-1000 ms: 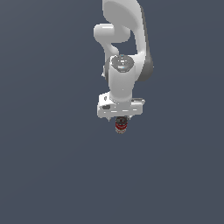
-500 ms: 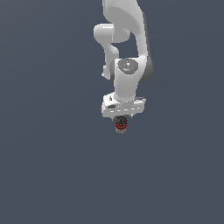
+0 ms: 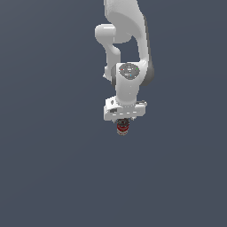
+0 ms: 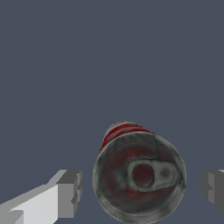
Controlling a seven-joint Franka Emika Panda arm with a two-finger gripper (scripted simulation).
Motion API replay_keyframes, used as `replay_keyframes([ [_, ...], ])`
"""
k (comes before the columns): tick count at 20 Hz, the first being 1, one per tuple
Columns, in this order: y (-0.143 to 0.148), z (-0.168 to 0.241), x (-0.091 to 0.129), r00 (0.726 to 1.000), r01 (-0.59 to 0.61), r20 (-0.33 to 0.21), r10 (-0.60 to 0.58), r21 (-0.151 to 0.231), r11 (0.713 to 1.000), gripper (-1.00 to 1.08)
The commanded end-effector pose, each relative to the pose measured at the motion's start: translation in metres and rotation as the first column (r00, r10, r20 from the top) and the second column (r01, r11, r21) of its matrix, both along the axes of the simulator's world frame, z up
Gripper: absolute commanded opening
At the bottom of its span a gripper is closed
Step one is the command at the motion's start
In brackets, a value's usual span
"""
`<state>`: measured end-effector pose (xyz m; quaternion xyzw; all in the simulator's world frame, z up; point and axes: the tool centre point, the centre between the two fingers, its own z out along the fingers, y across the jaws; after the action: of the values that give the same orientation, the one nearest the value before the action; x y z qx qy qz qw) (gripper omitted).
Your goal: Pick up the object and move it to a goal position.
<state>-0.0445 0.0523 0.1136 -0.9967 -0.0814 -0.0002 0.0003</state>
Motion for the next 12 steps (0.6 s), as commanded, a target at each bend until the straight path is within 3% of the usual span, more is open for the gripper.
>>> replay_keyframes([
  [1,0.000,-0.012,-0.001,1.000,-0.001,-0.001,0.001,0.000,1.000,1.00],
  [10,0.000,-0.036,-0.001,1.000,-0.002,0.000,0.002,0.000,1.000,1.00],
  [11,0.000,-0.036,-0.001,1.000,-0.002,0.000,0.002,0.000,1.000,-1.00],
  [12,0.000,-0.036,-0.001,1.000,-0.002,0.000,0.002,0.000,1.000,-1.00],
])
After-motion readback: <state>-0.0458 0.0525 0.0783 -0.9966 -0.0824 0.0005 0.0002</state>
